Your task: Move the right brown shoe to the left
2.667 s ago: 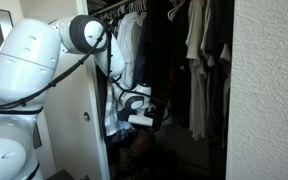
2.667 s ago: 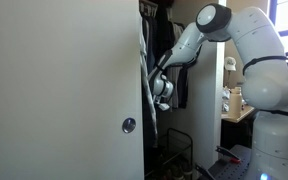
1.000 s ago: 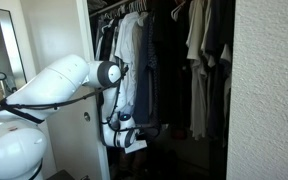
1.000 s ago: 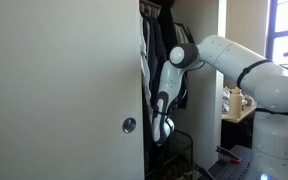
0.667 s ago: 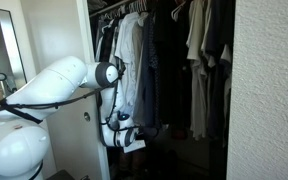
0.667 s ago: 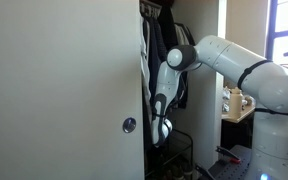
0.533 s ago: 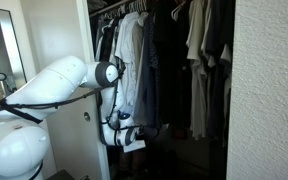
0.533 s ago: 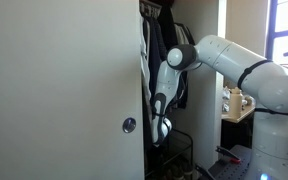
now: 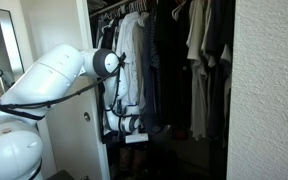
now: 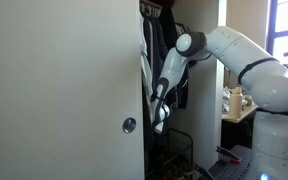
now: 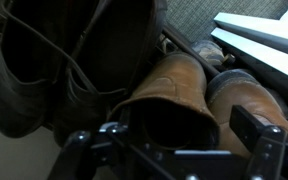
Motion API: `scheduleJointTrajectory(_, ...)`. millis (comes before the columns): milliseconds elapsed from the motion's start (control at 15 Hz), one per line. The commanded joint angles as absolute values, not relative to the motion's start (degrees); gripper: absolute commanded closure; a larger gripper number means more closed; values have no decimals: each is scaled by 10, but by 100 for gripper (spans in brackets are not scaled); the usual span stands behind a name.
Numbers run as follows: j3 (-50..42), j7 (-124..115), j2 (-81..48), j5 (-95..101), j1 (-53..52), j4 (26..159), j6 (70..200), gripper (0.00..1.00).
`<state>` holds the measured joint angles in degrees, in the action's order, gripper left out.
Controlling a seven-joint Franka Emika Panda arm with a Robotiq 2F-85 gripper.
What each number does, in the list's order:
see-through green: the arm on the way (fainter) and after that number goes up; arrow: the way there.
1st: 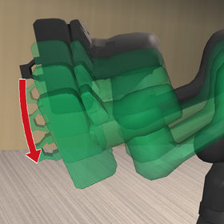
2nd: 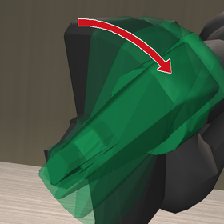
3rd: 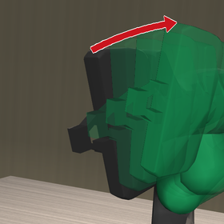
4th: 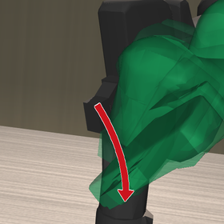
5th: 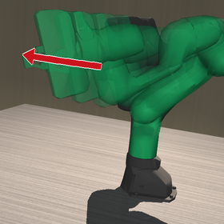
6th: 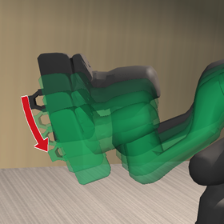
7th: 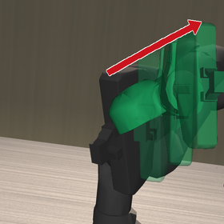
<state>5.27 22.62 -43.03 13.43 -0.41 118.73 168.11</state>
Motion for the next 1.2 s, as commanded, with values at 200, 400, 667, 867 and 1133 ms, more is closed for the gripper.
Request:
scheduleJointTrajectory(200,154,335,-303,75,142,1241,1522,0)
scheduleJointTrajectory(400,140,367,-268,30,164,1231,1457,0)
scheduleJointTrajectory(667,93,369,-235,-5,163,1221,1399,0)
scheduleJointTrajectory(867,59,361,-225,-8,155,1214,1366,0)
scheduleJointTrajectory(1133,35,360,-227,1,146,1211,1346,0)
